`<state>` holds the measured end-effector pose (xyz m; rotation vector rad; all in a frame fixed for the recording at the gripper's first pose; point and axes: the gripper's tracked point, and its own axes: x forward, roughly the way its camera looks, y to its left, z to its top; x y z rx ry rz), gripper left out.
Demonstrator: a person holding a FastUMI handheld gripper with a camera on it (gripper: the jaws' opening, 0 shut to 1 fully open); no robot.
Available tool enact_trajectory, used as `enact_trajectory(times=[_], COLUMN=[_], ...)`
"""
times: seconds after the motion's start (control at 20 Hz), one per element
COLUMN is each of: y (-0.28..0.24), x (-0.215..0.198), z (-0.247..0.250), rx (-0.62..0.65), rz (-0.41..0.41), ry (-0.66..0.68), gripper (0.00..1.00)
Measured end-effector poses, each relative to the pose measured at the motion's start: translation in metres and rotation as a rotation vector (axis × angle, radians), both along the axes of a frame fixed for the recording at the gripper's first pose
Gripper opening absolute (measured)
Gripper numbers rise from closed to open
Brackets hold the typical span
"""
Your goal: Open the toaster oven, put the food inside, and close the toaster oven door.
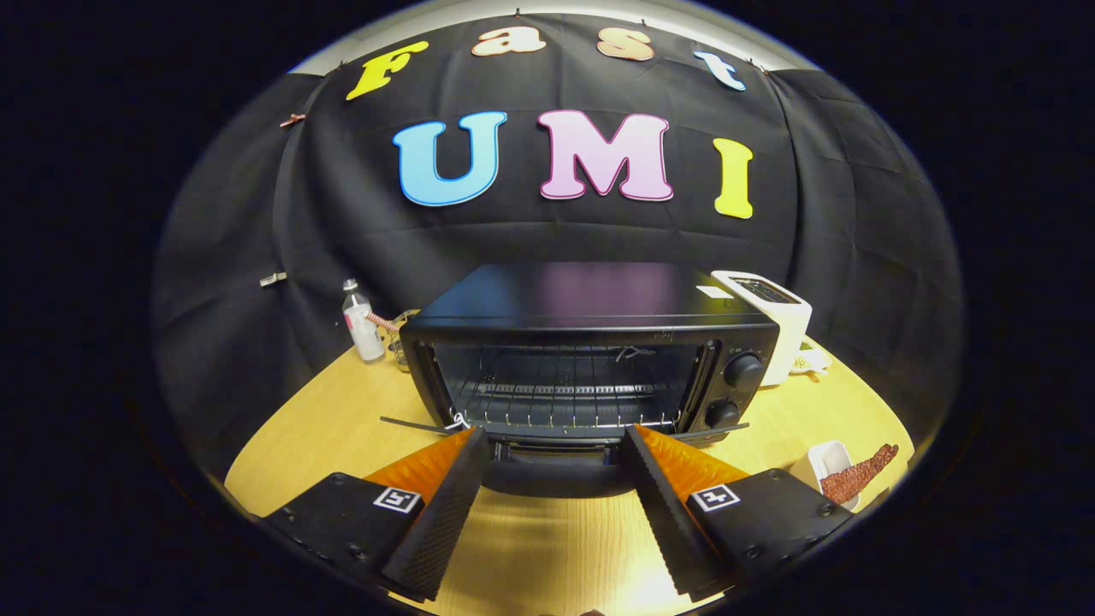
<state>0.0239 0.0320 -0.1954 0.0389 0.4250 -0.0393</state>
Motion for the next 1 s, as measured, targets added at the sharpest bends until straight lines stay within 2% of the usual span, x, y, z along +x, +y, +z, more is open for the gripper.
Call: enact_trajectory(times=[0.4, 0.65, 0.75, 1.0], y=[0.003, 0.005, 0.0, -0.011], x=[-0.034, -0.067, -0.077, -0.077], z=[-0.03, -0.082, -0.099, -0.068], rx=[-0.052, -0.001, -0.031, -0.059], rz=[0.074, 0.097, 0.12, 0.168], ry=[0.073, 0.246, 0.29, 0.201], gripper=[0.98, 0.98, 0.98, 0.98])
